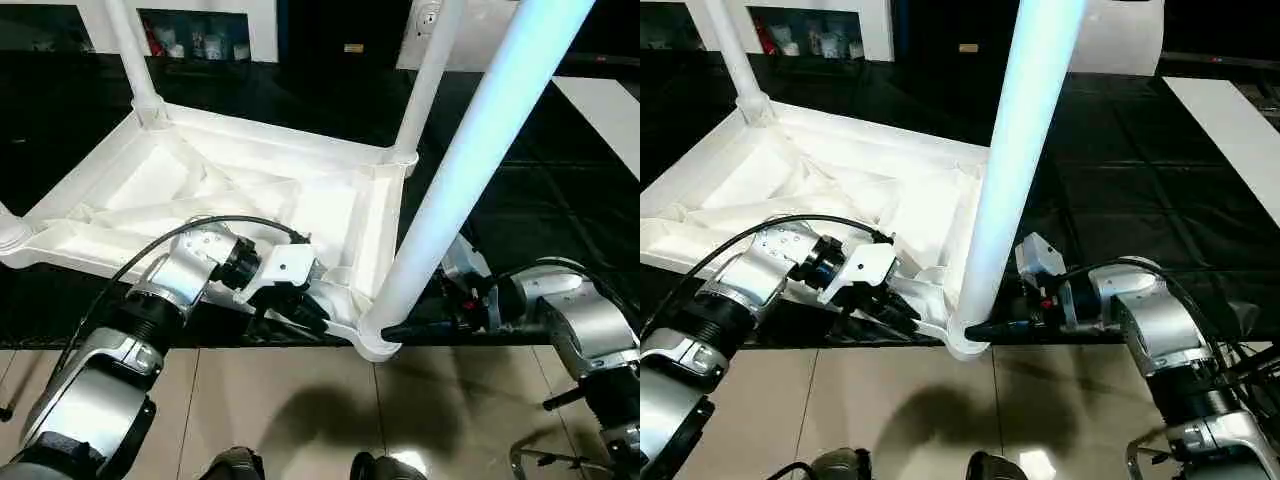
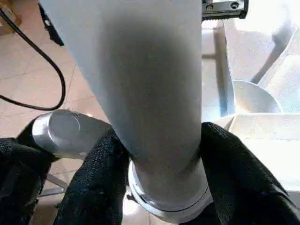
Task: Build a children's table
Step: Rotate leg to tighten
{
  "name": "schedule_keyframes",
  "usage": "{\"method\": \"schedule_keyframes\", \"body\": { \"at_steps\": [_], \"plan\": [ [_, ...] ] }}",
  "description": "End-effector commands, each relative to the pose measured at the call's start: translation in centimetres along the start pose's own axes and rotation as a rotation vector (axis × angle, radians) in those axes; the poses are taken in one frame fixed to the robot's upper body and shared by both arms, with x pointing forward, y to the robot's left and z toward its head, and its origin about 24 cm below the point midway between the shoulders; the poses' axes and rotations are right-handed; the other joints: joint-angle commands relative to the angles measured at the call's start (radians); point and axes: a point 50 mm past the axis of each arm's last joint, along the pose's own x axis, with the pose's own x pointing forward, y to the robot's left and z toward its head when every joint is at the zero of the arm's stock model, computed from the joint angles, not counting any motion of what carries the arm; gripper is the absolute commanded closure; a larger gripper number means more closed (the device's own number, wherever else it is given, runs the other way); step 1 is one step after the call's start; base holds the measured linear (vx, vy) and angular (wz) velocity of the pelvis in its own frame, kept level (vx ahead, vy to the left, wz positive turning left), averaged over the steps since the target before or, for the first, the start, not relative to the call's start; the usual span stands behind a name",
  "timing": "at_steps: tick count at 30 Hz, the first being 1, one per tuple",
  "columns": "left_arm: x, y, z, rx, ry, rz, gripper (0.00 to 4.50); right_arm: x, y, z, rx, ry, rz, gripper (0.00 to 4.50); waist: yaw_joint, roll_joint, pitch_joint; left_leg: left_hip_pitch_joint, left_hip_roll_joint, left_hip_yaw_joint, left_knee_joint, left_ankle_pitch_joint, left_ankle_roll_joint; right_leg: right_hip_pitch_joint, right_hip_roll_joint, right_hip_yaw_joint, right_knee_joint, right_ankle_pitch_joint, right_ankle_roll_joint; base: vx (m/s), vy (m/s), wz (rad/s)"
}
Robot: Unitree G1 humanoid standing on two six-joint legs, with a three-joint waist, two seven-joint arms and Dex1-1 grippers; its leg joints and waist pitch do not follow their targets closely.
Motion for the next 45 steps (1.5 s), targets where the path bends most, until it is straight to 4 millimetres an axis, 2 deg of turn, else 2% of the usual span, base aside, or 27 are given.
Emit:
{"method": "schedule_keyframes", "body": {
  "at_steps": [1, 3, 6, 8, 9, 10, 11, 12, 15, 16, 18, 19, 21, 23, 24, 25, 26, 28, 29, 32, 34, 36, 38, 39, 40, 43, 45],
  "plan": [
    [1.9, -0.7, -0.8, -0.051, 0.013, -0.073, 4.50, 0.8, 0.7, 0.2, 0.033, -0.061, 0.035, 2.53, -0.005, -0.008, -0.072, 0.015, 0.052, -0.011, -0.055, -0.093, 0.120, 0.056, -0.058, 0.048, -0.037, -0.118, -0.291, 0.000, 0.000, 0.00],
    [2.3, -0.4, -0.5, -0.073, -0.021, -0.026, 4.50, 1.4, 1.1, -0.1, 0.074, -0.110, -0.006, 2.53, -0.001, -0.007, -0.070, 0.017, 0.053, -0.010, -0.056, -0.097, 0.116, 0.053, -0.059, 0.049, -0.040, -0.126, -0.289, 0.000, 0.000, 0.00],
    [3.0, 0.4, -0.1, -0.113, -0.055, 0.072, 4.50, 2.9, 1.4, -0.8, 0.133, -0.177, -0.128, 2.53, -0.004, -0.009, -0.063, 0.012, 0.052, -0.013, -0.063, -0.160, 0.080, 0.053, -0.062, 0.049, -0.054, -0.242, -0.253, 0.000, 0.000, 0.00],
    [3.8, 1.0, 0.2, -0.149, -0.071, 0.141, 4.50, 3.9, 1.4, -1.4, 0.170, -0.206, -0.231, 2.53, -0.010, -0.008, -0.054, 0.020, 0.049, -0.015, -0.067, -0.237, 0.044, 0.040, -0.065, 0.051, -0.074, -0.387, -0.208, 0.000, 0.000, 0.00],
    [4.3, 1.3, 0.5, -0.171, -0.093, 0.177, 4.50, 4.5, 1.4, -1.7, 0.184, -0.215, -0.283, 2.53, -0.018, -0.010, -0.047, 0.018, 0.044, -0.025, -0.075, -0.293, 0.017, 0.044, -0.068, 0.045, -0.089, -0.539, -0.159, -0.055, 0.004, -0.05],
    [4.3, 1.3, 0.5, -0.174, -0.096, 0.182, 4.50, 4.6, 1.4, -1.7, 0.185, -0.216, -0.290, 2.53, -0.020, -0.009, -0.043, 0.021, 0.044, -0.029, -0.077, -0.318, 0.005, 0.041, -0.070, 0.043, -0.097, -0.603, -0.136, -0.055, 0.004, -0.05],
    [4.9, 1.8, 0.9, -0.197, -0.118, 0.228, 4.50, 5.3, 1.1, -2.0, 0.201, -0.220, -0.370, 2.53, -0.035, -0.011, -0.039, 0.036, 0.042, -0.038, -0.078, -0.386, -0.013, 0.034, -0.073, 0.035, -0.117, -0.733, -0.081, -0.056, 0.021, -0.04],
    [5.2, 2.0, 1.1, -0.208, -0.122, 0.250, 4.50, 5.6, 0.9, -2.0, 0.209, -0.223, -0.410, 2.53, -0.041, -0.006, -0.038, 0.035, 0.042, -0.042, -0.080, -0.399, -0.019, 0.033, -0.072, 0.034, -0.119, -0.739, -0.076, -0.055, 0.030, -0.06],
    [5.8, 2.9, 1.6, -0.248, -0.117, 0.351, 4.50, 6.5, -0.5, -1.8, 0.255, -0.244, -0.586, 2.55, -0.076, -0.004, -0.038, 0.027, 0.042, -0.059, -0.089, -0.475, -0.032, 0.042, -0.070, 0.016, -0.129, -0.742, -0.052, -0.053, 0.040, -0.10],
    [6.0, 3.3, 1.8, -0.272, -0.119, 0.390, 4.50, 6.8, -1.1, -1.6, 0.290, -0.258, -0.655, 2.56, -0.076, -0.004, -0.038, 0.027, 0.042, -0.059, -0.089, -0.475, -0.032, 0.042, -0.070, 0.016, -0.129, -0.742, -0.052, -0.052, 0.051, -0.14],
    [6.1, 3.9, 2.2, -0.308, -0.129, 0.463, 4.50, 7.3, -2.0, -1.3, 0.344, -0.282, -0.753, 2.56, -0.099, 0.002, -0.039, 0.034, 0.041, -0.068, -0.092, -0.529, -0.041, 0.039, -0.069, 0.005, -0.137, -0.718, -0.058, -0.053, 0.054, -0.13],
    [6.2, 4.2, 2.3, -0.320, -0.133, 0.491, 4.50, 7.5, -2.3, -1.2, 0.361, -0.290, -0.780, 2.56, -0.107, 0.005, -0.037, 0.029, 0.041, -0.075, -0.095, -0.560, -0.039, 0.047, -0.068, -0.004, -0.139, -0.697, -0.056, -0.053, 0.057, -0.12],
    [6.1, 5.4, 2.8, -0.380, -0.140, 0.643, 4.50, 8.5, -4.2, 0.0, 0.450, -0.347, -0.919, 2.56, -0.127, 0.019, -0.035, 0.033, 0.046, -0.086, -0.103, -0.635, -0.044, 0.052, -0.068, -0.020, -0.136, -0.603, -0.078, -0.022, 0.030, -0.06],
    [6.0, 5.6, 2.9, -0.389, -0.138, 0.676, 4.50, 8.9, -4.5, 0.4, 0.468, -0.362, -0.950, 2.56, -0.132, 0.019, -0.030, 0.035, 0.049, -0.087, -0.112, -0.683, -0.042, 0.061, -0.063, -0.029, -0.139, -0.575, -0.072, 0.000, 0.000, 0.00],
    [6.0, 5.6, 2.9, -0.389, -0.138, 0.676, 4.50, 8.9, -4.5, 0.4, 0.468, -0.362, -0.950, 2.56, -0.134, 0.019, -0.032, 0.036, 0.047, -0.084, -0.109, -0.678, -0.039, 0.060, -0.067, -0.026, -0.138, -0.562, -0.076, 0.000, 0.000, 0.00],
    [5.9, 5.8, 3.1, -0.389, -0.131, 0.714, 4.50, 9.3, -5.0, 1.0, 0.477, -0.370, -0.977, 2.56, -0.137, 0.011, -0.033, 0.042, 0.040, -0.077, -0.103, -0.655, -0.032, 0.048, -0.074, -0.019, -0.146, -0.576, -0.089, 0.000, 0.000, 0.00],
    [5.9, 6.0, 3.2, -0.389, -0.126, 0.737, 4.50, 9.6, -5.3, 1.4, 0.483, -0.372, -0.998, 2.56, -0.140, 0.010, -0.029, 0.046, 0.032, -0.075, -0.094, -0.623, -0.025, 0.041, -0.080, -0.022, -0.157, -0.632, -0.086, 0.000, 0.000, 0.00],
    [5.7, 6.0, 3.2, -0.373, -0.108, 0.758, 4.50, 10.0, -5.7, 2.0, 0.463, -0.374, -1.013, 2.56, -0.140, 0.008, -0.030, 0.038, 0.030, -0.075, -0.088, -0.573, -0.013, 0.050, -0.087, -0.024, -0.161, -0.661, -0.074, 0.000, 0.000, 0.00],
    [5.7, 6.0, 3.2, -0.371, -0.106, 0.760, 4.50, 10.1, -5.7, 2.1, 0.460, -0.375, -1.013, 2.00, -0.138, 0.008, -0.031, 0.029, 0.032, -0.076, -0.091, -0.538, -0.004, 0.057, -0.090, -0.025, -0.157, -0.651, -0.070, 0.000, 0.000, 0.00],
    [5.5, 5.8, 2.9, -0.340, -0.089, 0.731, 4.50, 9.7, -5.7, 2.1, 0.408, -0.370, -1.019, 1.77, -0.133, 0.003, -0.034, 0.026, 0.036, -0.070, -0.094, -0.494, 0.001, 0.052, -0.091, -0.012, -0.146, -0.581, -0.098, 0.000, 0.000, 0.00],
    [5.2, 5.4, 2.5, -0.328, -0.088, 0.698, 4.50, 8.6, -5.5, 1.5, 0.365, -0.368, -1.024, 1.58, -0.124, 0.004, -0.042, 0.014, 0.040, -0.061, -0.096, -0.396, 0.017, 0.057, -0.089, 0.004, -0.125, -0.452, -0.151, 0.000, 0.000, 0.00],
    [4.9, 5.0, 2.1, -0.303, -0.086, 0.667, 4.50, 7.5, -5.3, 1.2, 0.321, -0.370, -1.017, 1.42, -0.116, 0.001, -0.046, 0.007, 0.039, -0.051, -0.093, -0.318, 0.040, 0.060, -0.087, 0.012, -0.111, -0.367, -0.176, 0.000, 0.000, 0.00],
    [4.8, 4.9, 2.0, -0.289, -0.085, 0.654, 4.50, 7.1, -5.2, 1.1, 0.309, -0.373, -1.015, 1.32, -0.110, -0.006, -0.043, 0.003, 0.036, -0.045, -0.091, -0.314, 0.061, 0.055, -0.082, 0.018, -0.108, -0.392, -0.169, 0.000, 0.000, 0.00],
    [4.6, 4.7, 1.8, -0.286, -0.083, 0.640, 4.50, 6.5, -5.0, 1.0, 0.282, -0.376, -1.008, 1.13, -0.105, -0.006, -0.046, 0.005, 0.033, -0.043, -0.087, -0.307, 0.066, 0.056, -0.084, 0.022, -0.109, -0.433, -0.158, 0.000, 0.000, 0.00],
    [4.4, 4.4, 1.5, -0.264, -0.083, 0.614, 4.50, 5.6, -4.8, 0.9, 0.259, -0.380, -0.997, 1.07, -0.099, -0.007, -0.050, 0.002, 0.032, -0.041, -0.083, -0.269, 0.078, 0.058, -0.083, 0.026, -0.105, -0.415, -0.157, 0.000, 0.000, 0.00],
    [4.0, 3.7, 1.0, -0.234, -0.090, 0.551, 4.50, 3.5, -4.2, 0.6, 0.163, -0.365, -0.958, 0.79, -0.089, -0.006, -0.057, 0.011, 0.034, -0.027, -0.073, -0.202, 0.111, 0.050, -0.071, 0.029, -0.089, -0.290, -0.203, 0.061, -0.051, 0.06],
    [3.6, 3.1, 0.5, -0.207, -0.083, 0.500, 4.50, 2.1, -3.5, 0.7, 0.090, -0.351, -0.892, 0.70, -0.078, -0.006, -0.055, 0.012, 0.029, -0.020, -0.068, -0.212, 0.129, 0.048, -0.070, 0.032, -0.091, -0.311, -0.208, 0.054, -0.064, 0.11]
  ]
}}
